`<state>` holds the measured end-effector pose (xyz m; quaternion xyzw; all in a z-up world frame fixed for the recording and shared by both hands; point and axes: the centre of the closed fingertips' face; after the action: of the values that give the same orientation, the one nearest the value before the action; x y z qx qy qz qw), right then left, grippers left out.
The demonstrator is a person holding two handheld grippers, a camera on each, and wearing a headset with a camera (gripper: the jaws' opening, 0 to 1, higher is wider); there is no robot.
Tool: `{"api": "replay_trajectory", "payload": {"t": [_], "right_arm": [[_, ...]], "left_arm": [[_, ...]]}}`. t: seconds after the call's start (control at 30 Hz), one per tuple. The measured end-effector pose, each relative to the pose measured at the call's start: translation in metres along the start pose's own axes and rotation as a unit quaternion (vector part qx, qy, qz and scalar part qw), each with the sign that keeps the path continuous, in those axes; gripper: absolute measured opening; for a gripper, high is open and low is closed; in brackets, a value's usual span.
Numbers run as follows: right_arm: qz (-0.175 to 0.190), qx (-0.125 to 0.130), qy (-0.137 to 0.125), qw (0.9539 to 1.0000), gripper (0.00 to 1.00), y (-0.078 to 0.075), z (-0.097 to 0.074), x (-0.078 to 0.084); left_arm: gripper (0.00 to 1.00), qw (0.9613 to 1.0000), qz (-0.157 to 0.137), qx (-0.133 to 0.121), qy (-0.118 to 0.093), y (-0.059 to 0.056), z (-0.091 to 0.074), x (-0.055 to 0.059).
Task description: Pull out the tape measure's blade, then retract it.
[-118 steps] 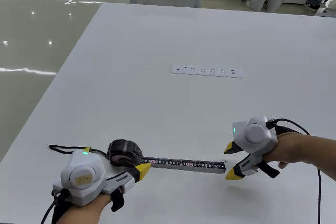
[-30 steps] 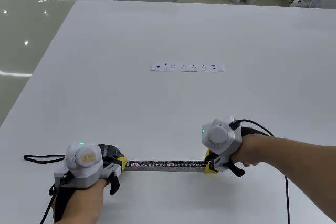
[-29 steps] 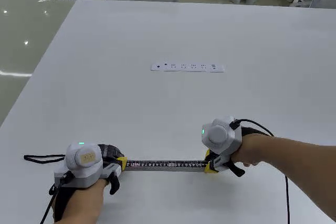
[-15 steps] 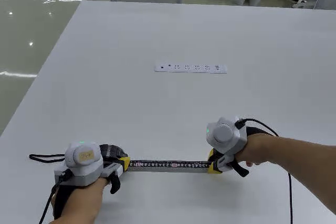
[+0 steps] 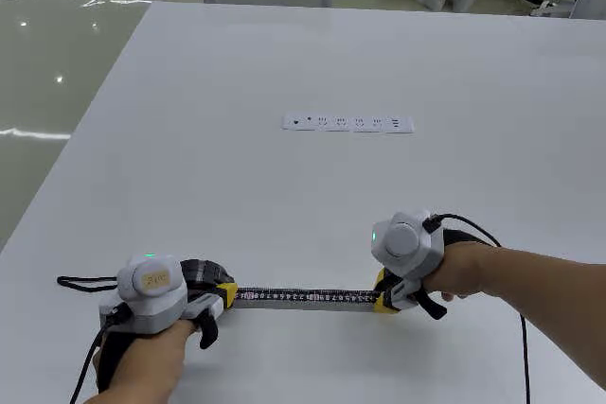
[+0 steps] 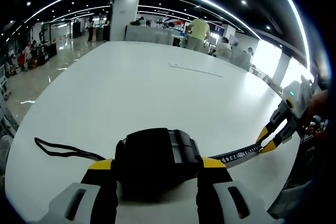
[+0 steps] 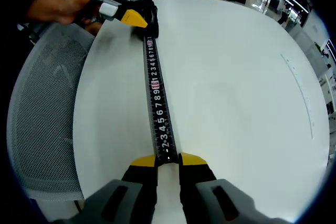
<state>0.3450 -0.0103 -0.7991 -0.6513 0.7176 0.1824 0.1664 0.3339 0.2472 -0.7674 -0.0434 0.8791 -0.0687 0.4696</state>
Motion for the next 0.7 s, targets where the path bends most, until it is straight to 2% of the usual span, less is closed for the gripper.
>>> {"api": "replay_trajectory", "payload": {"t": [0.3,0.37,0.4,0.53,0.6,0.63,0.7], "right_arm": [[-0.004,0.013,-0.003,0.9999,0.14,-0.0058,0.0008,-0.0050],[-0.001,0.008,-0.002,1.0000,0.14,-0.0044,0.0005,-0.0044],[-0.009,0.011,-0.003,0.9999,0.14,-0.0060,0.0006,-0.0049],[-0.006,0.009,-0.004,0.9999,0.14,-0.0045,0.0017,-0.0057],[-0.003,0.002,0.002,1.0000,0.14,-0.0004,0.0040,-0.0043],[-0.005,0.004,0.001,1.0000,0.14,-0.0012,0.0032,-0.0046],[-0.002,0.001,-0.001,1.0000,0.14,-0.0009,0.0036,-0.0040]], "left_arm": [[0.54,0.9999,0.008,0.008,0.003,-0.0001,-0.0006,0.0003],[0.54,0.9999,0.010,0.009,0.003,-0.0003,-0.0006,0.0005],[0.54,0.9999,0.011,0.009,0.004,-0.0005,-0.0005,0.0004],[0.57,0.9999,0.008,0.011,0.001,-0.0008,-0.0004,0.0006],[0.58,1.0000,0.007,0.003,-0.004,-0.0016,-0.0019,0.0001],[0.61,0.9999,0.000,-0.005,-0.015,-0.0013,-0.0016,-0.0036],[0.67,0.9997,-0.013,-0.012,-0.016,-0.0023,-0.0014,-0.0063]]}}
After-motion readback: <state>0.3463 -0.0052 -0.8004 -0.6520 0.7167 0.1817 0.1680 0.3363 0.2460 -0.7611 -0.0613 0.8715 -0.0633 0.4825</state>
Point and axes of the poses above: the centre of the closed fingertips' face, and the gripper's own axes: z roughly forward along the fingers, y roughly to its left, x roughly out of its underside, and after that the axes turned 7 degrees about -y, right-handed
